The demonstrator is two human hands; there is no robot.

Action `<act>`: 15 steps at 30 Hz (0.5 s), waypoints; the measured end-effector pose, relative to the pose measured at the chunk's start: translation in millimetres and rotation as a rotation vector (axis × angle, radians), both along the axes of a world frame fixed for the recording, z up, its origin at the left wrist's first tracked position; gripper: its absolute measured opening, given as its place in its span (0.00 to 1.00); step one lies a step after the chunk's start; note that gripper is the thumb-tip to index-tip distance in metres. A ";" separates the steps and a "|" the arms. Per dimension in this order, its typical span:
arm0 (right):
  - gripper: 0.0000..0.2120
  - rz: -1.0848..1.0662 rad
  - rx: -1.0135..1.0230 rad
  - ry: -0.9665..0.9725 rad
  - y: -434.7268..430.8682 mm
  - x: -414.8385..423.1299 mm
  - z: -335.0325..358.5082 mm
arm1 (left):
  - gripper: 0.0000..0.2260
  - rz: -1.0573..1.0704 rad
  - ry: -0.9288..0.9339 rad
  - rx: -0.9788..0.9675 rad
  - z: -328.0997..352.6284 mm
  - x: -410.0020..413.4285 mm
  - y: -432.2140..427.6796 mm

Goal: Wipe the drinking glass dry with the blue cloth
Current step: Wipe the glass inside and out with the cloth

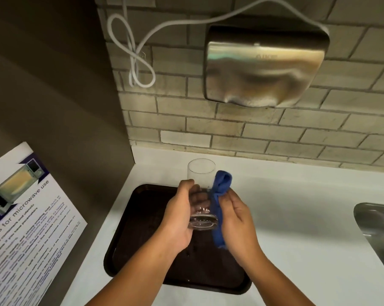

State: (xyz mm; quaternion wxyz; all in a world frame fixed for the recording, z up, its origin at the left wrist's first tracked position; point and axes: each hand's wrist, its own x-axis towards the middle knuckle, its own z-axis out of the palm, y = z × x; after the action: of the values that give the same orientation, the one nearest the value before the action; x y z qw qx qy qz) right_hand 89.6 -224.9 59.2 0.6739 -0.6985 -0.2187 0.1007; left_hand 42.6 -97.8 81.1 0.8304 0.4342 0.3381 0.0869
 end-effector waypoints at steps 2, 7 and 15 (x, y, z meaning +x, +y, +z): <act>0.18 0.040 -0.113 -0.158 -3.7 -15.4 0.8 | 0.20 -0.003 0.003 0.001 -0.3 -0.7 5.1; 0.21 0.068 -0.219 -0.336 -3.1 -5.2 10.1 | 0.24 -0.020 0.020 -0.035 -1.4 -1.0 6.6; 0.21 0.087 -0.314 -0.410 -12.4 -14.2 10.8 | 0.25 0.018 -0.021 -0.047 -8.9 -1.1 7.4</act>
State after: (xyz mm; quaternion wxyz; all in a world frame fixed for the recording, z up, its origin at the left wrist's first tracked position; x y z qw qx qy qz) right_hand 75.4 -237.3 70.0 0.4938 -0.7902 -0.3624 0.0186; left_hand 41.6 -90.4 72.2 0.8432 0.4105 0.3351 0.0906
